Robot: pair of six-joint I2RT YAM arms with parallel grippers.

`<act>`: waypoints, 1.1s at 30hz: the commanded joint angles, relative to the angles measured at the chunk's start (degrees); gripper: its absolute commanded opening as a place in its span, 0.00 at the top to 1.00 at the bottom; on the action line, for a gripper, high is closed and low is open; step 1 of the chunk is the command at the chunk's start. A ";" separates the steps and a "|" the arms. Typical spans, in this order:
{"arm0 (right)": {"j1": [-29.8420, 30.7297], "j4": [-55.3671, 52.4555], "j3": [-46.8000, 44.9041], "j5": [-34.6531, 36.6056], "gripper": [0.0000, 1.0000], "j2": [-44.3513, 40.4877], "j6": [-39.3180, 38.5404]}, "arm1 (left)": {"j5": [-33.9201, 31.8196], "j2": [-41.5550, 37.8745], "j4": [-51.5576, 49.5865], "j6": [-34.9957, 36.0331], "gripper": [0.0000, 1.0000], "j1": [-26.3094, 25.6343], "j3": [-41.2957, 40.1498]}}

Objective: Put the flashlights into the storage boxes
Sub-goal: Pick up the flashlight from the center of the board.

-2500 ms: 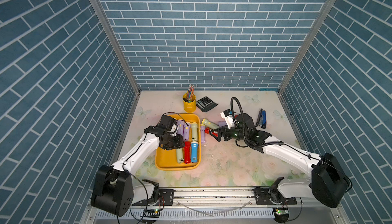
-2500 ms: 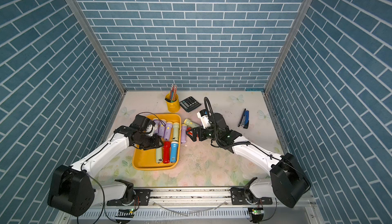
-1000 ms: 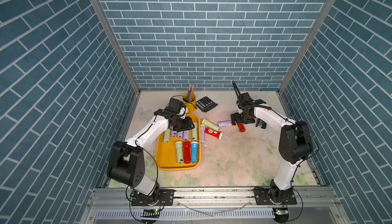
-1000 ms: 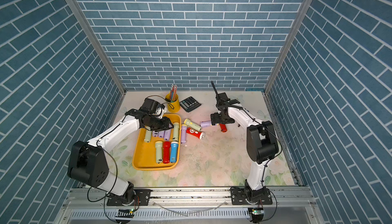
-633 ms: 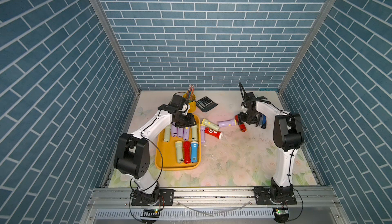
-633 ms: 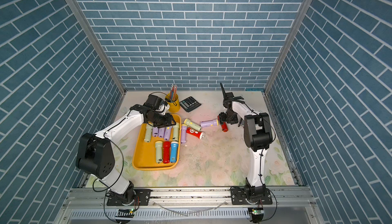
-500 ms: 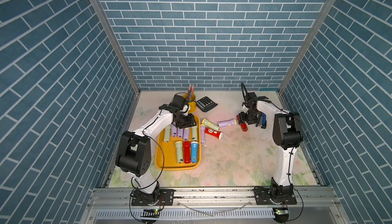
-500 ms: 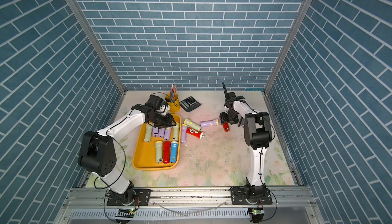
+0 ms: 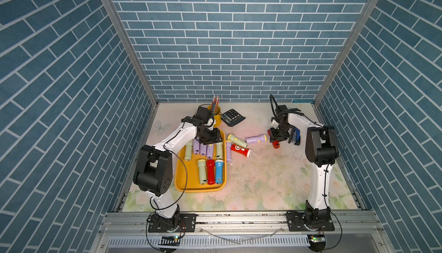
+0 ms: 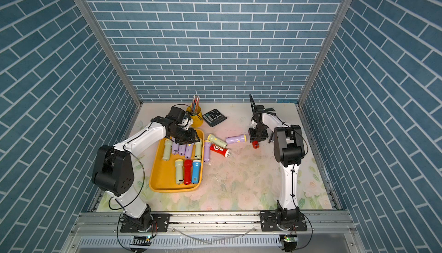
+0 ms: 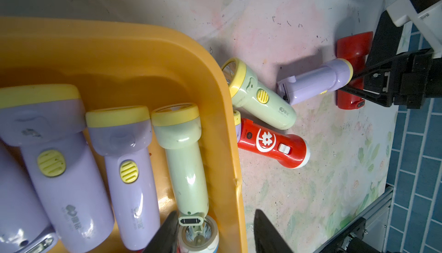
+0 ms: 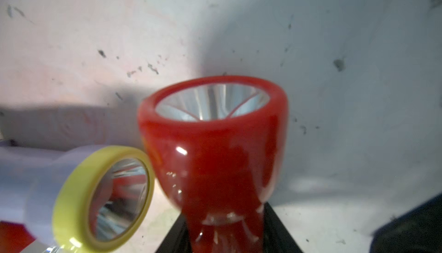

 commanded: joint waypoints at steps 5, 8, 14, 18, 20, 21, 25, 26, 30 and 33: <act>-0.05 2.66 -7.50 -4.57 0.60 -11.28 -1.24 | -0.51 -3.83 -0.60 0.12 0.48 -1.38 0.07; -0.06 7.92 -13.49 -9.70 0.63 -17.81 -0.06 | 0.18 -6.82 1.44 -0.29 0.48 -1.93 -1.72; 0.15 23.08 -28.45 -20.65 0.66 -33.55 4.43 | 4.17 -15.33 13.45 -2.78 0.49 -3.35 -8.96; 0.62 33.04 -37.00 -28.71 0.68 -43.72 5.88 | 8.29 -19.93 21.82 -0.59 0.49 -6.24 -12.56; 1.30 37.82 -40.83 -33.24 0.69 -48.54 5.49 | 10.73 -21.52 27.00 -0.35 0.49 -7.55 -14.34; 1.67 39.63 -42.23 -34.58 0.69 -50.45 5.24 | 11.95 -22.12 29.38 -0.65 0.49 -8.00 -15.14; 2.71 44.12 -46.59 -40.49 0.70 -56.75 3.57 | 16.00 -24.04 39.46 -0.68 0.47 -10.44 -17.75; 2.99 45.07 -47.29 -42.02 0.71 -57.74 3.22 | 16.76 -24.38 42.02 -0.71 0.47 -11.06 -18.45; 5.11 48.21 -49.04 -46.65 0.73 -60.24 2.19 | 19.95 -25.18 51.11 -1.81 0.44 -13.25 -20.66; 7.30 49.63 -49.15 -48.10 0.73 -61.12 0.90 | 21.67 -25.53 55.74 -1.27 0.42 -14.92 -21.90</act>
